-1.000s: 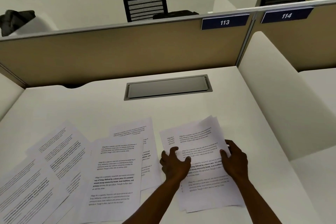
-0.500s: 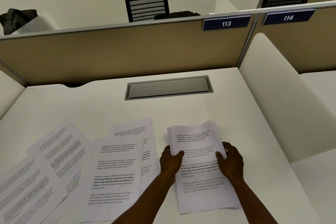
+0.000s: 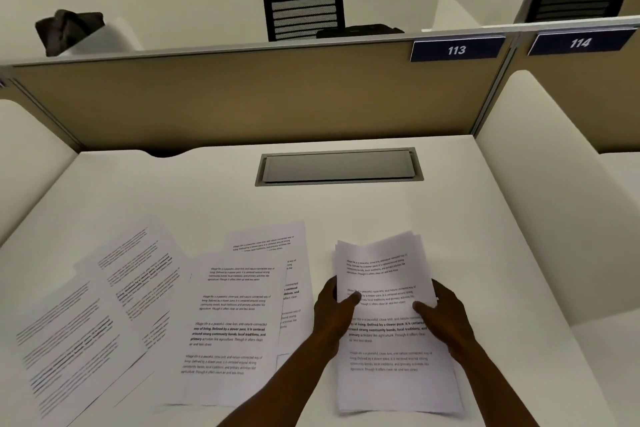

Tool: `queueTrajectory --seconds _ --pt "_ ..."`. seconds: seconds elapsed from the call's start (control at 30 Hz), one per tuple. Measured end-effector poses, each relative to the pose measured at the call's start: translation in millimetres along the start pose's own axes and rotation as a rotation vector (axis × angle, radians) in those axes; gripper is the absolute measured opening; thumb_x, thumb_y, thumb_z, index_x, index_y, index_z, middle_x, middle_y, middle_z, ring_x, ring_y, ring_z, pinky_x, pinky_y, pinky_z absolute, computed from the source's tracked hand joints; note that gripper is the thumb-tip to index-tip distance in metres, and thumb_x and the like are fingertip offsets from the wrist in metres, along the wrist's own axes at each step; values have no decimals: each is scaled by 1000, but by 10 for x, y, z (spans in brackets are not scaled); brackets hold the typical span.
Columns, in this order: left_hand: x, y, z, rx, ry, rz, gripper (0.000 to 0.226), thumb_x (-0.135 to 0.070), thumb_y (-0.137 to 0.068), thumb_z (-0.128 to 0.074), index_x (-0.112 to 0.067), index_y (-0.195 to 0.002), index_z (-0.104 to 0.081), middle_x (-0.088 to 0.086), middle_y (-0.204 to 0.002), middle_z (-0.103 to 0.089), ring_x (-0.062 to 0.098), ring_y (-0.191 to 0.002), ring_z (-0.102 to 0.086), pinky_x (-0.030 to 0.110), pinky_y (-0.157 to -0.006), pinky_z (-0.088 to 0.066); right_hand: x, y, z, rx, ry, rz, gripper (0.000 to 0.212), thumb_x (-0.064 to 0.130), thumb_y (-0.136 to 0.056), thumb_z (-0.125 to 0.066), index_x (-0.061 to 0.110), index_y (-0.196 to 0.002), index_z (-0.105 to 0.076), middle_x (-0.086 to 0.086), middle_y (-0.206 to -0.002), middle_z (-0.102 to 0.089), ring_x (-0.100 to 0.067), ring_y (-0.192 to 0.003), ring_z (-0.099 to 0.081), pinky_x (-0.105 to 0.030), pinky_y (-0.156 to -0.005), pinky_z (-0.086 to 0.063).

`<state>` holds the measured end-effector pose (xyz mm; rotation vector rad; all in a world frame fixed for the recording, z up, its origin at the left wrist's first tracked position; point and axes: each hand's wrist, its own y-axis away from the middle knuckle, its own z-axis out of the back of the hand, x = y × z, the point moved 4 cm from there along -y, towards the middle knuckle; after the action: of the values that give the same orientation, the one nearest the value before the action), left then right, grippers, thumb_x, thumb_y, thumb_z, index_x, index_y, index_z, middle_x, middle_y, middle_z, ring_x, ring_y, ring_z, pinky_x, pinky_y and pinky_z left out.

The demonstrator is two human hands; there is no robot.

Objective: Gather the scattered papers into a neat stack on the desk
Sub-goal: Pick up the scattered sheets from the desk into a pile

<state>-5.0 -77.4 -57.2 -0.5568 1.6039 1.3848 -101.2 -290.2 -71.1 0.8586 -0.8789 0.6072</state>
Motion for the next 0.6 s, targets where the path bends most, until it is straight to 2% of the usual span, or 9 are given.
queueTrajectory --seconds 0.03,0.1,0.2,0.27,0.3,0.37,0.43,0.5,0.6 --pt "-1 4 19 -14 -13 -21 48 -18 -92 -69 -25 -137 -54 1 -127 -66 8 -100 -67 13 -63 -56 17 18 -5 -1 22 36 50 7 -90 -66 18 -137 -53 4 -108 -64 -6 -87 -62 -14 -65 -50" --pt "11 24 70 -43 -58 -55 46 -21 -91 -69 -29 -134 -55 1 -128 -64 5 -101 -64 11 -68 -54 17 37 -5 -2 12 69 48 9 -92 -64 21 -137 -53 5 -108 -66 -2 -87 -62 -11 -61 -49" --pt "74 50 148 -90 -108 -34 56 -26 -92 -70 -26 -143 -47 -2 -134 -55 12 -116 -55 24 -96 -47 -34 46 120 -25 -176 16 39 6 -90 -67 30 -120 -63 5 -105 -73 -15 -83 -72 -22 -64 -57" --pt "115 64 202 -128 -134 -31 55 -26 -93 -69 -25 -143 -46 -3 -132 -54 12 -117 -53 25 -99 -44 -75 61 266 -49 -334 -26 41 1 -85 -70 33 -110 -67 4 -102 -76 -16 -83 -76 -23 -62 -59" --pt "123 68 218 -143 -160 -43 54 -25 -93 -69 -25 -142 -47 -3 -130 -55 12 -117 -53 24 -98 -44 -107 67 353 -68 -392 -55 41 -1 -84 -71 30 -111 -68 1 -103 -76 -18 -85 -76 -25 -63 -60" --pt "137 72 225 -154 -252 -83 55 -23 -92 -70 -23 -142 -47 -1 -129 -54 16 -120 -53 23 -98 -45 -179 71 512 -84 -493 -105 44 -3 -82 -71 17 -121 -65 -9 -111 -73 -27 -95 -73 -34 -72 -58" --pt "153 62 179 -134 -411 -137 59 -24 -91 -70 -19 -145 -45 4 -138 -49 19 -127 -49 29 -108 -43 -236 83 649 -96 -566 -142 48 -4 -82 -70 13 -126 -62 -14 -116 -71 -33 -101 -69 -39 -80 -55" --pt "160 43 103 -115 -579 -188 66 -32 -91 -68 -18 -149 -40 6 -146 -42 20 -134 -41 32 -115 -37 -263 115 758 -104 -610 -156 47 -5 -81 -69 14 -124 -63 -14 -117 -70 -34 -103 -67 -43 -85 -54" --pt "140 -13 5 -127 -808 -242 85 -53 -85 -66 -22 -155 -28 6 -156 -27 23 -141 -28 35 -117 -32 -311 165 828 -108 -632 -164 52 -6 -82 -67 11 -131 -58 -18 -122 -67 -40 -111 -62 -54 -98 -49"
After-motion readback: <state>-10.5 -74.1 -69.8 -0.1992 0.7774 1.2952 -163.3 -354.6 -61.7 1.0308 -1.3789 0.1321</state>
